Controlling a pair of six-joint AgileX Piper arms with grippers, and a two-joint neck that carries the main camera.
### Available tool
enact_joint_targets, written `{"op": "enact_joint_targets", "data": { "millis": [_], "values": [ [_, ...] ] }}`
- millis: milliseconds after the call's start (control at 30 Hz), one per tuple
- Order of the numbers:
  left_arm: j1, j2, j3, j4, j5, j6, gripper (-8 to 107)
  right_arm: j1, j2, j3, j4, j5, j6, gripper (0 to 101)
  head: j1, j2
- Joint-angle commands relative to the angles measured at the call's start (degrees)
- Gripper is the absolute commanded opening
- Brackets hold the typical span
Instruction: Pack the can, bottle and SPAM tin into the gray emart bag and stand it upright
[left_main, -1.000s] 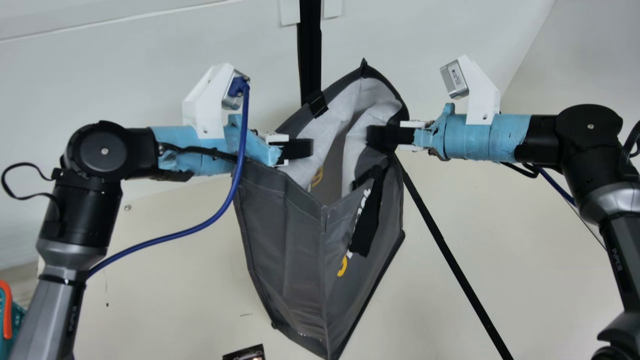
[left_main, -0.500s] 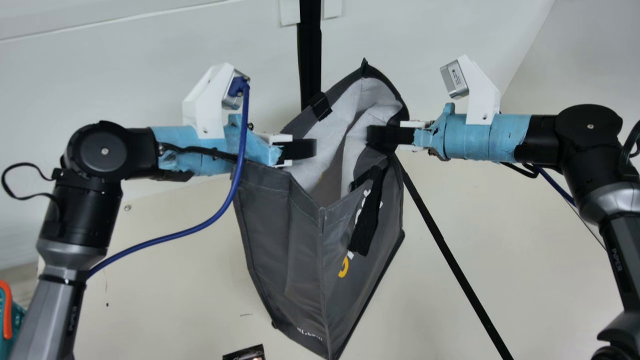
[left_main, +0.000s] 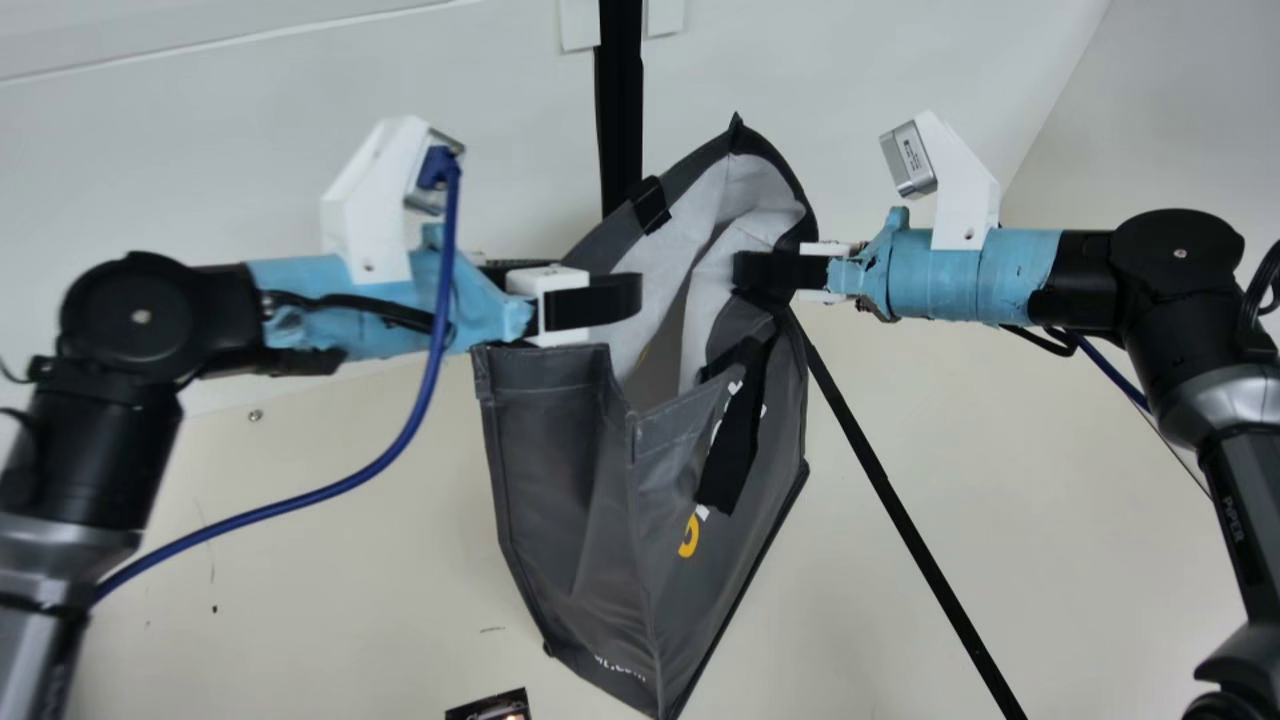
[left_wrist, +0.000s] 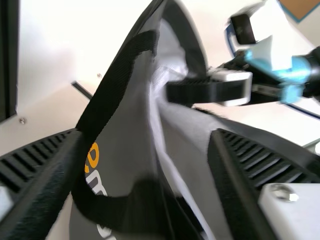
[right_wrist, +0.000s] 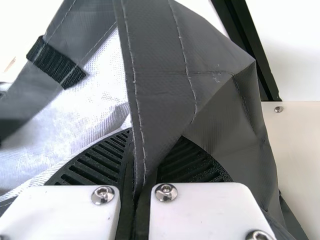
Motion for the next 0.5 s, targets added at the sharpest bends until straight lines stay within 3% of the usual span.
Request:
{"op": "enact_joint_targets", "data": {
  "millis": [0, 467],
  "values": [
    [0.33, -2.47, 3.56, -0.83, -0.42, 1.94, 89, 0.00, 0.00, 0.00, 0.00, 0.00, 0.00, 0, -1.30, -0.14],
    [4.72, -14.04, 16.88, -5.21, -3.53, 9.60, 90, 0.00, 0.00, 0.00, 0.00, -0.50, 0.00, 0, -1.30, -0.14]
  ]
}}
